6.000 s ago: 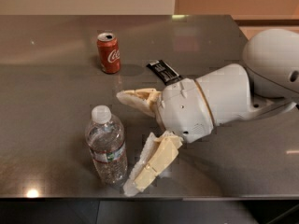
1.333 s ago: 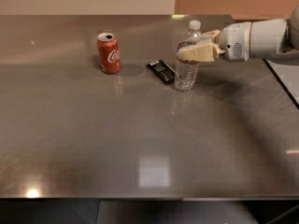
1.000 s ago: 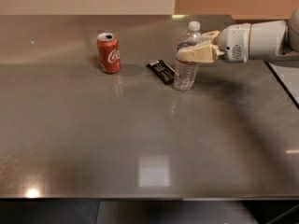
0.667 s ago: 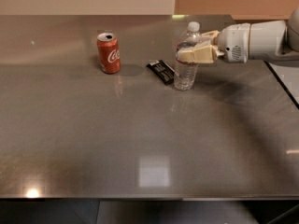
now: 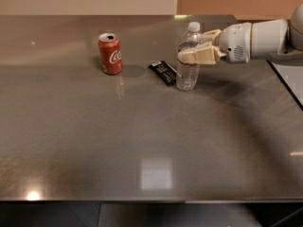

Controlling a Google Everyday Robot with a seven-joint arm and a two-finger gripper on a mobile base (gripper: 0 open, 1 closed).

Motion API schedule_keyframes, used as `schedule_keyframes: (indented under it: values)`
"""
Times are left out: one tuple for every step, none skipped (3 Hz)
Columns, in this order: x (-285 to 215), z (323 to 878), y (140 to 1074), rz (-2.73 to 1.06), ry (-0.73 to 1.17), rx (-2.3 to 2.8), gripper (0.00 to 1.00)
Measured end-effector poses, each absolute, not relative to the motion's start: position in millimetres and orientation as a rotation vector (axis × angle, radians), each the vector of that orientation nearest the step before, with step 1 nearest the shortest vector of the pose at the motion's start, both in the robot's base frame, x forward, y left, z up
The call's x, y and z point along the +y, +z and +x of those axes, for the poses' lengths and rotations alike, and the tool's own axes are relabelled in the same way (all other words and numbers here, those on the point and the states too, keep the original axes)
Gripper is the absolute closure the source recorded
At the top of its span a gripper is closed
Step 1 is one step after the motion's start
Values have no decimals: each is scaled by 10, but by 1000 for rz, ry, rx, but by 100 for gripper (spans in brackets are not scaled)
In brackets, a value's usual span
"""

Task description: Move water bottle near rxbar chocolate

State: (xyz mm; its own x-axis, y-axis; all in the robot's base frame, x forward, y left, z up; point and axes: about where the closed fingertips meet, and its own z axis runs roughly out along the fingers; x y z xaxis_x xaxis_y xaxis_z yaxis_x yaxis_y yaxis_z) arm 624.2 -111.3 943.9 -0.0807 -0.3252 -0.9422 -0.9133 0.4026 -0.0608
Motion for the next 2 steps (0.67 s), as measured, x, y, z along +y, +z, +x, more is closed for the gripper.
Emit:
schedule_keyframes:
  values:
    - [-1086, 6241, 9438, -1117, 718, 1627, 0]
    - [-1085, 6241, 9438, -1117, 718, 1627, 0]
